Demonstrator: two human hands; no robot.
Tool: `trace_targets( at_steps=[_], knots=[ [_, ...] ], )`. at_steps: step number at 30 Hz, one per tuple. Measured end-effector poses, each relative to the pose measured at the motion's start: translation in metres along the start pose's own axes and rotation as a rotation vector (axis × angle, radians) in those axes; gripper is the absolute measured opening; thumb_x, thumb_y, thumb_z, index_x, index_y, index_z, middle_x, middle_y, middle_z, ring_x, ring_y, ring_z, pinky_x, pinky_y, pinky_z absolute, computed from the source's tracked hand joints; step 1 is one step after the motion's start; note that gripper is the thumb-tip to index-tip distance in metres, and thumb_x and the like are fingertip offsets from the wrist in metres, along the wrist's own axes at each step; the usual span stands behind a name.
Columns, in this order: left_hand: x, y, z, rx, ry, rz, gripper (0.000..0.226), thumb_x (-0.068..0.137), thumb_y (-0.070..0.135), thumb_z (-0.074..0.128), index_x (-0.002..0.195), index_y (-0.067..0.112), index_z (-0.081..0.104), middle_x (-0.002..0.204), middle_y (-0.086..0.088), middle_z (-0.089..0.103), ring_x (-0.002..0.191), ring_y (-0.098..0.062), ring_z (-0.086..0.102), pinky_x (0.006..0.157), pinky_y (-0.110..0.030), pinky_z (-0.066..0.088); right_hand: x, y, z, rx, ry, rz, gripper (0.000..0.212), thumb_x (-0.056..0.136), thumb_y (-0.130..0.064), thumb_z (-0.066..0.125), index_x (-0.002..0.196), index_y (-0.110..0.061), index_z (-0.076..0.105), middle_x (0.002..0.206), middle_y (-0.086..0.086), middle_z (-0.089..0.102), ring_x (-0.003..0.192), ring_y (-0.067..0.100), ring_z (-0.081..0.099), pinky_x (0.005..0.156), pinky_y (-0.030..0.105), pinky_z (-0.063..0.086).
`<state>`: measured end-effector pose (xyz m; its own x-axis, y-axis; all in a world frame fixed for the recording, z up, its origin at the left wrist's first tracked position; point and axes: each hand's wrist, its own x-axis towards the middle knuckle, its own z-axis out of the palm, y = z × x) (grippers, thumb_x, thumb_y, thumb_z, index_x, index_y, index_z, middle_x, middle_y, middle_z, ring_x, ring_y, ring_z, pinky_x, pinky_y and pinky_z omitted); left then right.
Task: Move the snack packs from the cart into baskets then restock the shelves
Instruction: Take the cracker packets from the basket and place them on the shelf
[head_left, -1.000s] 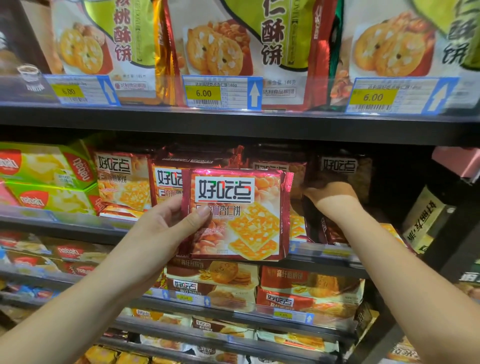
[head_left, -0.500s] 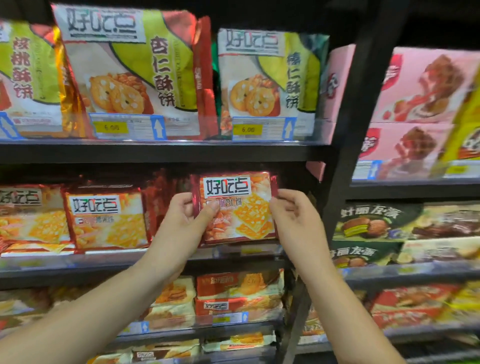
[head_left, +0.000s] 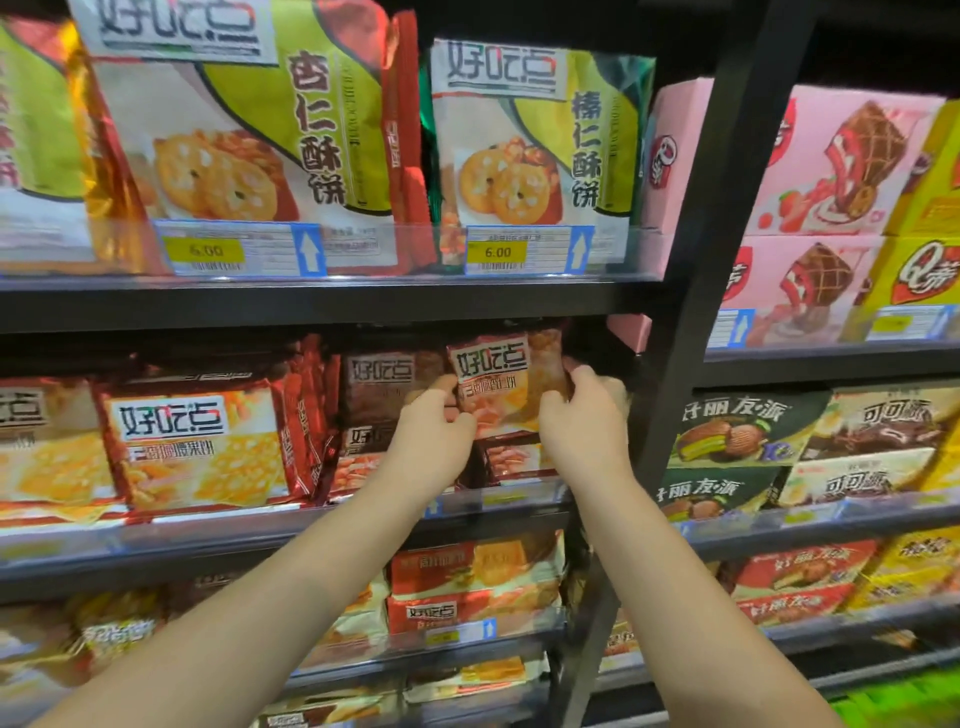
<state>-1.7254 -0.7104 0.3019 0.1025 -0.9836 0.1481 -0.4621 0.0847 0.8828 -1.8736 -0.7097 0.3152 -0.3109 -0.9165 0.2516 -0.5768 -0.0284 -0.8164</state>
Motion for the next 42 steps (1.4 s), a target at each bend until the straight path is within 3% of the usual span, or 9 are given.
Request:
trace_targets(
  at_steps=[5, 9, 11, 14, 19, 24, 31, 37, 42],
  knots=[
    [0.009, 0.000, -0.001, -0.008, -0.046, -0.009, 0.048, 0.104, 0.020, 0.055, 0.150, 0.026, 0.043, 0.138, 0.002, 0.059, 0.102, -0.006, 0.060, 0.066, -0.011, 0.039, 0.005, 0.001, 0.012, -0.032, -0.021, 0.090, 0.037, 0.101, -0.020, 0.046, 0.138, -0.011, 0.048, 0.145, 0.003, 0.039, 0.121, 0.024, 0.053, 0.101, 0.043, 0.051],
    [0.017, -0.001, 0.002, -0.017, -0.046, -0.056, 0.061, 0.104, 0.025, 0.056, 0.159, 0.022, 0.030, 0.104, 0.013, 0.062, 0.070, 0.002, 0.051, 0.056, -0.015, 0.040, 0.013, 0.003, 0.017, -0.023, -0.016, 0.127, 0.033, 0.100, -0.020, 0.047, 0.133, -0.017, 0.051, 0.132, 0.005, 0.052, 0.106, 0.021, 0.058, 0.082, 0.035, 0.051],
    [0.022, -0.002, 0.004, -0.004, -0.042, -0.068, 0.060, 0.103, 0.026, 0.057, 0.158, 0.020, 0.032, 0.125, 0.003, 0.064, 0.072, 0.004, 0.050, 0.057, -0.016, 0.039, 0.017, 0.004, 0.021, -0.016, -0.027, 0.158, 0.031, 0.099, -0.020, 0.048, 0.129, -0.019, 0.053, 0.125, 0.007, 0.057, 0.103, 0.024, 0.061, 0.086, 0.041, 0.056],
    [0.027, -0.005, 0.003, 0.019, -0.063, -0.078, 0.061, 0.103, 0.024, 0.058, 0.157, 0.018, 0.031, 0.146, -0.006, 0.055, 0.096, -0.007, 0.059, 0.072, -0.016, 0.043, 0.023, 0.004, 0.024, -0.007, -0.077, 0.247, 0.012, 0.099, -0.018, 0.050, 0.111, -0.019, 0.052, 0.111, 0.007, 0.060, 0.095, 0.024, 0.063, 0.085, 0.043, 0.058],
    [0.033, -0.011, 0.003, 0.066, -0.089, -0.106, 0.063, 0.103, 0.028, 0.057, 0.158, 0.021, 0.028, 0.153, -0.005, 0.050, 0.135, -0.023, 0.053, 0.092, -0.030, 0.044, 0.034, 0.008, 0.028, 0.042, -0.083, 0.262, 0.009, 0.099, -0.016, 0.055, 0.104, -0.023, 0.052, 0.093, 0.000, 0.057, 0.072, 0.011, 0.051, 0.055, 0.023, 0.039],
    [0.038, -0.015, 0.001, 0.077, -0.103, -0.118, 0.056, 0.103, 0.027, 0.056, 0.154, 0.018, 0.033, 0.144, -0.005, 0.056, 0.109, -0.013, 0.054, 0.084, -0.028, 0.042, 0.043, 0.007, 0.035, 0.027, -0.069, 0.155, 0.031, 0.096, -0.019, 0.063, 0.125, -0.029, 0.057, 0.117, 0.000, 0.061, 0.092, 0.018, 0.055, 0.075, 0.030, 0.048],
    [0.047, -0.016, 0.008, 0.139, -0.139, -0.102, 0.047, 0.101, 0.029, 0.059, 0.143, 0.018, 0.042, 0.137, -0.004, 0.059, 0.105, -0.010, 0.052, 0.085, -0.030, 0.047, 0.041, 0.015, 0.041, 0.095, -0.045, 0.322, 0.065, 0.092, -0.012, 0.067, 0.149, -0.026, 0.042, 0.142, 0.009, 0.054, 0.125, 0.032, 0.056, 0.102, 0.048, 0.052],
    [0.044, -0.009, 0.008, 0.287, -0.202, -0.092, 0.055, 0.105, 0.033, 0.053, 0.153, 0.017, 0.033, 0.137, -0.007, 0.058, 0.098, -0.011, 0.051, 0.077, -0.028, 0.045, 0.042, 0.015, 0.039, 0.046, -0.041, 0.354, 0.053, 0.091, -0.014, 0.068, 0.140, -0.018, 0.049, 0.131, 0.013, 0.057, 0.109, 0.028, 0.061, 0.094, 0.041, 0.054],
    [0.042, -0.008, 0.004, 0.292, -0.238, -0.084, 0.056, 0.103, 0.031, 0.057, 0.153, 0.019, 0.035, 0.148, -0.005, 0.052, 0.117, -0.016, 0.056, 0.081, -0.028, 0.043, 0.042, 0.020, 0.040, -0.028, -0.062, 0.326, 0.025, 0.093, -0.013, 0.064, 0.115, -0.017, 0.054, 0.111, 0.009, 0.059, 0.083, 0.019, 0.058, 0.084, 0.037, 0.056]
  ],
)
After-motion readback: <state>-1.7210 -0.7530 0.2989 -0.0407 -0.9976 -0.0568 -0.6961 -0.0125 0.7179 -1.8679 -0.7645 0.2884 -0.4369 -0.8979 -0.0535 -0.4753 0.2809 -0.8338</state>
